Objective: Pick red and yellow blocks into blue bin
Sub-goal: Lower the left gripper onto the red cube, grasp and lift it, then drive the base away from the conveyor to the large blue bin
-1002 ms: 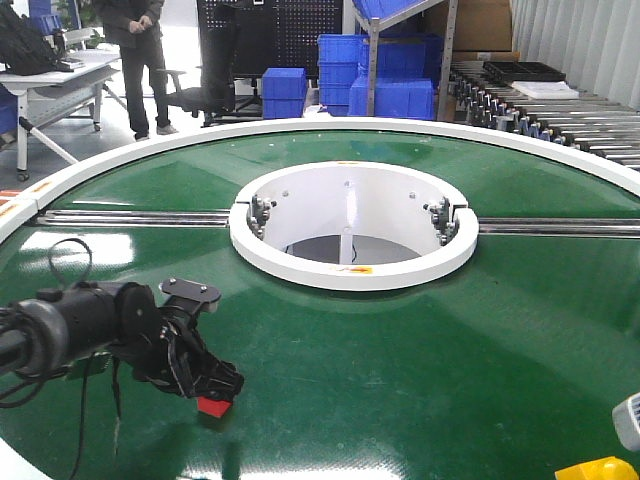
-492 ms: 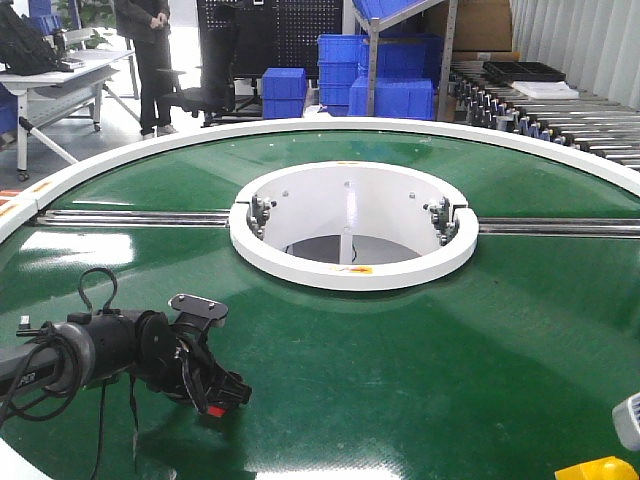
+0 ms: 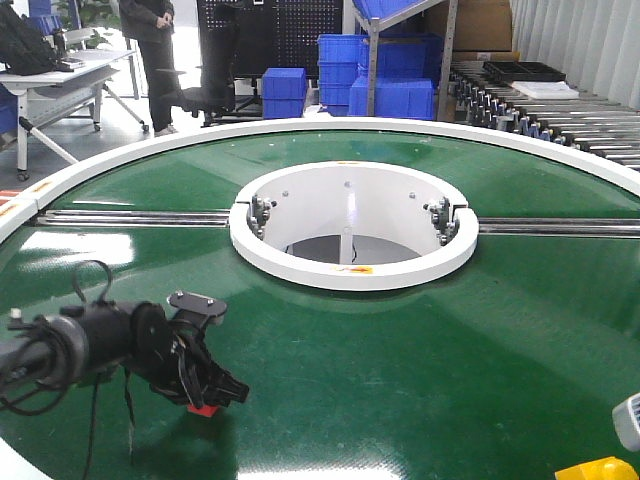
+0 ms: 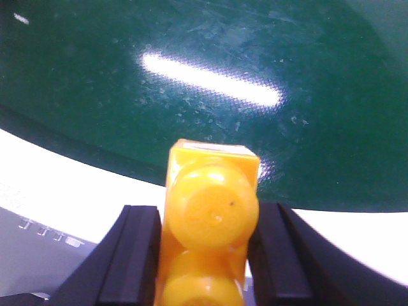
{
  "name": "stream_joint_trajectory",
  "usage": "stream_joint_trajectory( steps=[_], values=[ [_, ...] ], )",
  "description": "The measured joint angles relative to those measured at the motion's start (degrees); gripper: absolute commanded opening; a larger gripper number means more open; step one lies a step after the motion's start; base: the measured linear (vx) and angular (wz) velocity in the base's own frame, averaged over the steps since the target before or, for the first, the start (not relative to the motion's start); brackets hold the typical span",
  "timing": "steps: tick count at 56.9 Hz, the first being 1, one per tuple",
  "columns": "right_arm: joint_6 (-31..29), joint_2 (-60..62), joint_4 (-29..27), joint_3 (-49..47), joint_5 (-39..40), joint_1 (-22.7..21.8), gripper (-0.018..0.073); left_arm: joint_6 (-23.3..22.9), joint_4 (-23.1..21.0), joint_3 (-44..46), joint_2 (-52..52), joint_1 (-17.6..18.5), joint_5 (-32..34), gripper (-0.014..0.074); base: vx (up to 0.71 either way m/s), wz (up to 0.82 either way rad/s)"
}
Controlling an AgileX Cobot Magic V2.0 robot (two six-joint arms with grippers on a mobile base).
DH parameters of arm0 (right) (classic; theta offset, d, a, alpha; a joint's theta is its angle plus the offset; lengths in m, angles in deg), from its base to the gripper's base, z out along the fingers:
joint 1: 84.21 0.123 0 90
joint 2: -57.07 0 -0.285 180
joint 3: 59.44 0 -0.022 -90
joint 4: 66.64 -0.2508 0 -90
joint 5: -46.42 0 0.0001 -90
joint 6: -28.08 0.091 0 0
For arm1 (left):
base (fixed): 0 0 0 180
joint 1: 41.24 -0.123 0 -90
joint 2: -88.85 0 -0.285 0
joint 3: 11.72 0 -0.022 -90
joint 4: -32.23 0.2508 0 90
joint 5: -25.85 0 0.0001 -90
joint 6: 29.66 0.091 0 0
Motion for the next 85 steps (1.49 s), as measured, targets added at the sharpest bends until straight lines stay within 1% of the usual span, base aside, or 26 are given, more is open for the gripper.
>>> stream_joint_trajectory(
  steps=[12,19,24,31,41,49,59,64,68,85],
  values=[
    [0.00,0.00,0.00,0.00,0.00,0.00,0.0210,-0.30,0.13,0.00,10.96,0.00,-7.74,0.0261,0.00,0.00],
    [0.00,0.00,0.00,0.00,0.00,0.00,0.0210,-0.94,-0.96,-2.84,19.08,0.00,-9.05,0.0261,0.00,0.00],
    [0.00,0.00,0.00,0.00,0.00,0.00,0.0210,-1.04,-2.78,-9.08,26.52,0.00,-7.77,0.0261,0.00,0.00],
    [0.00,0.00,0.00,0.00,0.00,0.00,0.0210,-0.98,-5.21,-21.05,38.48,0.11,-5.64,0.0261,0.00,0.00],
    [0.00,0.00,0.00,0.00,0.00,0.00,0.0210,0.87,-6.20,-35.99,55.72,0.94,-4.66,0.0261,0.00,0.00],
    [0.00,0.00,0.00,0.00,0.00,0.00,0.0210,1.73,-6.53,-43.32,67.86,1.00,-4.36,0.0261,0.00,0.00],
    [0.00,0.00,0.00,0.00,0.00,0.00,0.0210,4.26,-6.53,-50.84,81.34,1.00,-4.00,0.0262,0.00,0.00],
    [0.00,0.00,0.00,0.00,0.00,0.00,0.0210,4.51,-6.53,-52.88,85.50,1.00,-2.87,0.0266,0.00,0.00],
    [0.00,0.00,0.00,0.00,-0.09,0.00,0.0210,4.76,-6.47,-53.65,86.92,1.00,-2.41,0.0266,0.00,0.00],
    [0.00,0.00,0.00,0.00,-0.16,0.00,0.0210,5.80,-5.21,-53.86,86.67,1.00,0.17,0.0265,0.00,0.00]
  ],
)
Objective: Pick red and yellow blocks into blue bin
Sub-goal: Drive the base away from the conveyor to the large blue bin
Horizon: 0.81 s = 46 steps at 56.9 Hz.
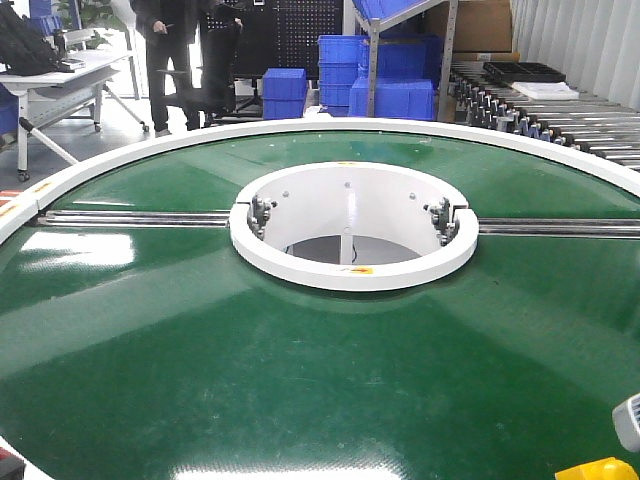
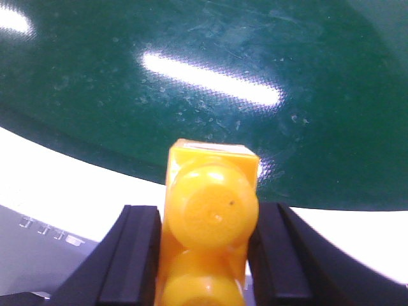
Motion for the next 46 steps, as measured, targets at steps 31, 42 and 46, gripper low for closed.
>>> stream_joint_trajectory(
  steps=[31,42,46],
  values=[
    [0.00,0.00,0.00,0.00,0.00,0.00,0.0210,0.02,0.05,0.00,-0.11,0.00,0.00,0.0264,0.00,0.00],
    [0.00,0.00,0.00,0.00,-0.05,0.00,0.0210,0.02,0.05,0.00,-0.49,0.00,0.05,0.0264,-0.04,0.14],
    [0.00,0.00,0.00,0.00,-0.05,0.00,0.0210,0.02,0.05,0.00,-0.49,0.00,0.05,0.0264,-0.06,0.26]
  ],
)
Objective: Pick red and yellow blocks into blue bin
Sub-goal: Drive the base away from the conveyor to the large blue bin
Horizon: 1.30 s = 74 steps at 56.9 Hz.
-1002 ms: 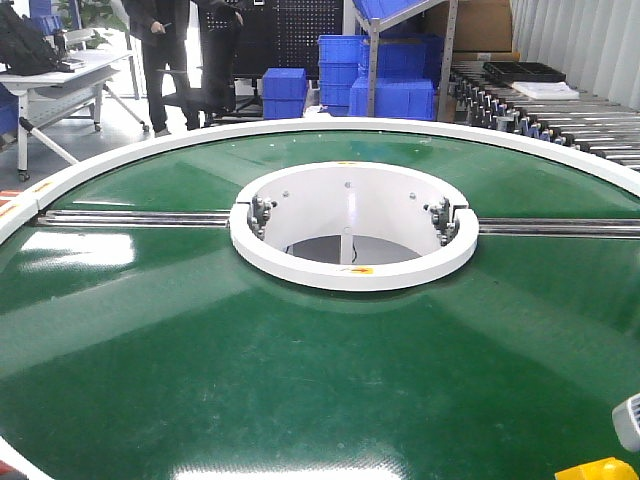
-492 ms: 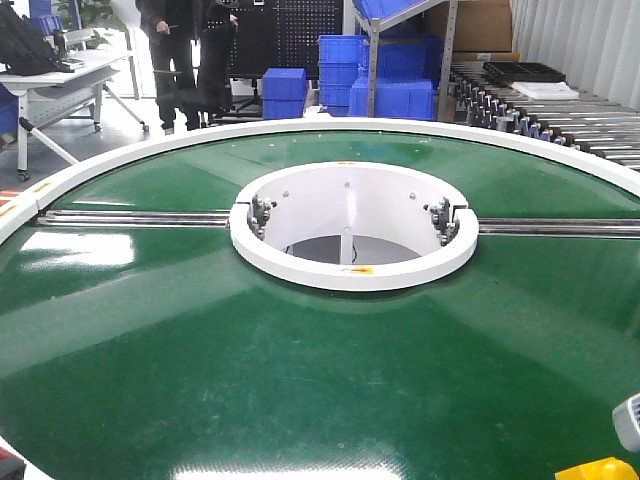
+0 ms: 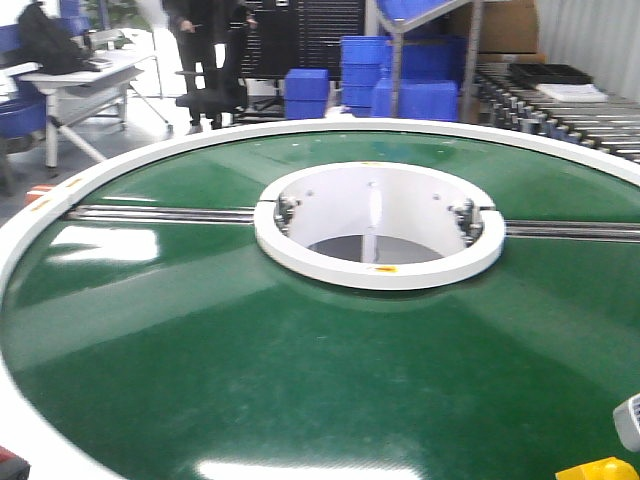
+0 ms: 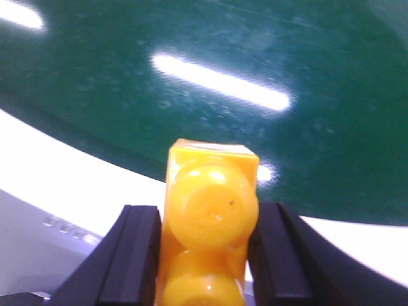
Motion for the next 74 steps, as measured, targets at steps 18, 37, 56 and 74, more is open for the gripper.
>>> stream_joint_trajectory(
  steps=[18,37,56,74],
  values=[
    [0.00,0.00,0.00,0.00,0.00,0.00,0.0210,0.00,0.00,0.00,0.00,0.00,0.00,0.0264,-0.10,0.47],
    [0.00,0.00,0.00,0.00,0.00,0.00,0.0210,0.00,0.00,0.00,0.00,0.00,0.00,0.0264,-0.13,0.61],
    [0.00,0.00,0.00,0.00,-0.07,0.00,0.0210,0.00,0.00,0.00,0.00,0.00,0.05,0.0264,-0.10,0.51],
    [0.00,0.12,0.00,0.00,-0.09,0.00,0.0210,0.05,0.00,0.00,0.00,0.00,0.05,0.0264,-0.07,0.61]
  ],
)
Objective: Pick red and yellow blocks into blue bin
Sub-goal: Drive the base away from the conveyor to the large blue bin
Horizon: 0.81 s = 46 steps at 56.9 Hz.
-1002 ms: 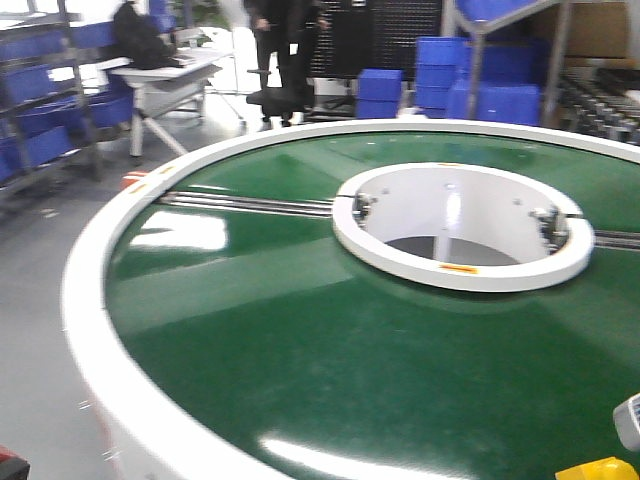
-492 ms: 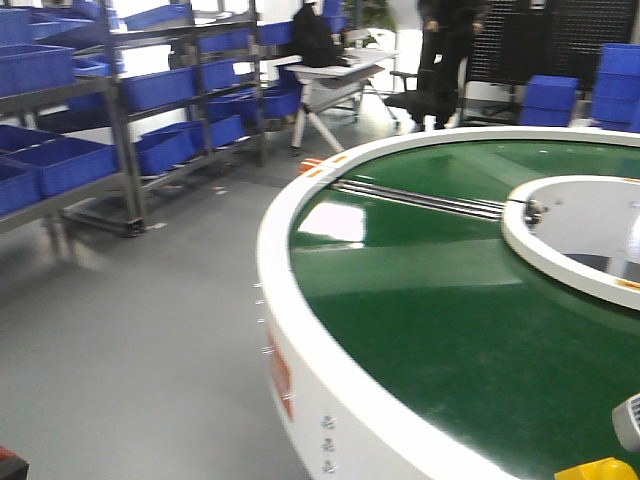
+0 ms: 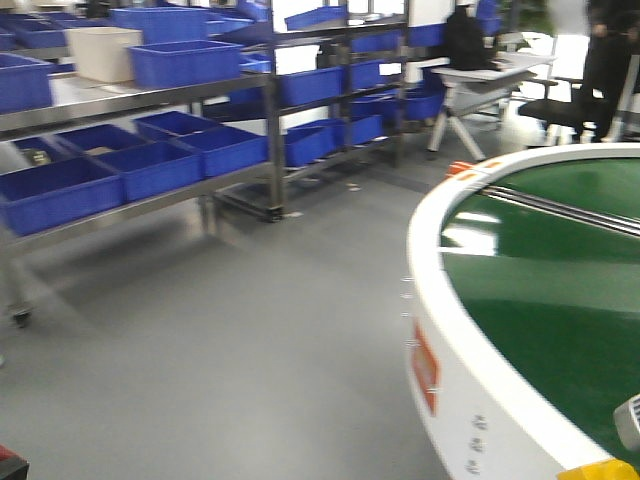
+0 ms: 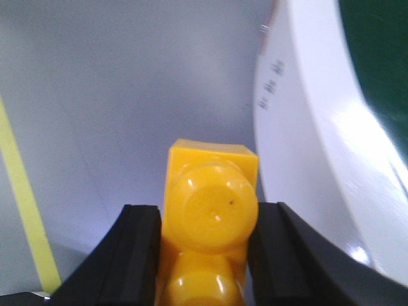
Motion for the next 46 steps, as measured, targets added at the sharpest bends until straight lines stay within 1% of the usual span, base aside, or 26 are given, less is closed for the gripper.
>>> stream_joint_trajectory(
  steps=[10,18,46],
  values=[
    [0.00,0.00,-0.05,0.00,-0.05,0.00,0.0210,0.00,0.00,0.00,0.06,0.00,0.00,0.0264,-0.03,0.63],
    [0.00,0.00,-0.26,0.00,-0.05,0.00,0.0210,0.00,0.01,0.00,0.06,0.00,0.00,0.0264,0.03,0.44],
    [0.00,0.00,-0.26,0.00,-0.07,0.00,0.0210,0.00,0.01,0.00,0.06,0.00,0.00,0.0264,0.14,0.18]
  ],
)
